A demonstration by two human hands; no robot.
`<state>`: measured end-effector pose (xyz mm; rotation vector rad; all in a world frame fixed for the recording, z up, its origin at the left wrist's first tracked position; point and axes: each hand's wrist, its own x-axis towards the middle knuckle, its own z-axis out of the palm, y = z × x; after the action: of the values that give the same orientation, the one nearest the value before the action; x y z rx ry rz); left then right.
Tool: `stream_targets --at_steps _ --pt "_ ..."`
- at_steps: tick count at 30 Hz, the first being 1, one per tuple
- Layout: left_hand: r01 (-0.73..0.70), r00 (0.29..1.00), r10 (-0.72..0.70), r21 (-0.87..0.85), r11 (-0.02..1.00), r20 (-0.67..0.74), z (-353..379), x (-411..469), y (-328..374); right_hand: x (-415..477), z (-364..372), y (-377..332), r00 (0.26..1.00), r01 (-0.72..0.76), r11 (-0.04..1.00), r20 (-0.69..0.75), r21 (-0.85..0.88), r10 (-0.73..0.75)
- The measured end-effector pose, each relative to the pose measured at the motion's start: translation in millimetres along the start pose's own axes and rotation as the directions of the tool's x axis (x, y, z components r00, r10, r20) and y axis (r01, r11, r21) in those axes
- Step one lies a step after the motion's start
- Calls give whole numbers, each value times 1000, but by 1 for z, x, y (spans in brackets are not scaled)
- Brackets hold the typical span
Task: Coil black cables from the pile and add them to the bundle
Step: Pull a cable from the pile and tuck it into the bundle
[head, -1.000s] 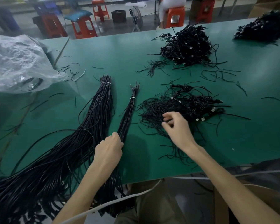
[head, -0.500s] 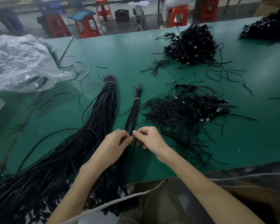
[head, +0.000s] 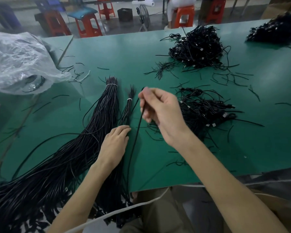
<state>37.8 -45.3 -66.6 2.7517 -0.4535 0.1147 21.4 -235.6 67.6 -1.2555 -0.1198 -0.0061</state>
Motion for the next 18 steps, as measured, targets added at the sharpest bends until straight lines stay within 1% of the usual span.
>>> stream_targets --at_steps 2,5,6,7,8,9,10,11,12,13,15,16,18 --pt "13 1000 -13 0 1000 -1 -1 -1 0 15 -3 -13 998 29 998 -61 62 -25" --pt "-40 998 40 1 999 -47 -4 -9 7 43 -13 -25 973 37 981 -232 190 8" --pt "-70 997 68 -51 996 -40 -8 -12 11 51 -18 -25 960 33 977 -279 210 28" --pt "-84 996 84 -170 982 -4 -13 -14 17 57 -22 -23 947 24 976 -316 218 47" --pt "-66 994 94 -352 934 63 -18 -19 24 63 -26 -19 936 12 974 -345 225 68" --pt "-15 981 118 -552 834 152 -23 -24 31 68 -30 -15 926 2 970 -368 241 90" --pt "65 956 159 -706 705 246 -28 -29 38 71 -33 -10 914 -2 962 -390 272 112" --pt "146 926 201 -795 589 319 -31 -34 44 73 -37 -5 900 3 949 -414 317 135" --pt "200 903 241 -845 497 356 -33 -39 48 75 -42 -1 885 16 931 -439 364 156" --pt "229 889 283 -885 406 360 -35 -42 50 76 -46 3 869 36 914 -465 404 171" --pt "271 892 313 -940 209 327 -41 -43 49 77 -58 7 834 82 885 -518 458 191" --pt "284 906 290 -951 123 308 -44 -41 46 76 -65 8 813 107 871 -546 480 201" --pt "285 940 197 -959 -1 279 -51 -35 35 75 -81 8 770 158 837 -596 524 228"
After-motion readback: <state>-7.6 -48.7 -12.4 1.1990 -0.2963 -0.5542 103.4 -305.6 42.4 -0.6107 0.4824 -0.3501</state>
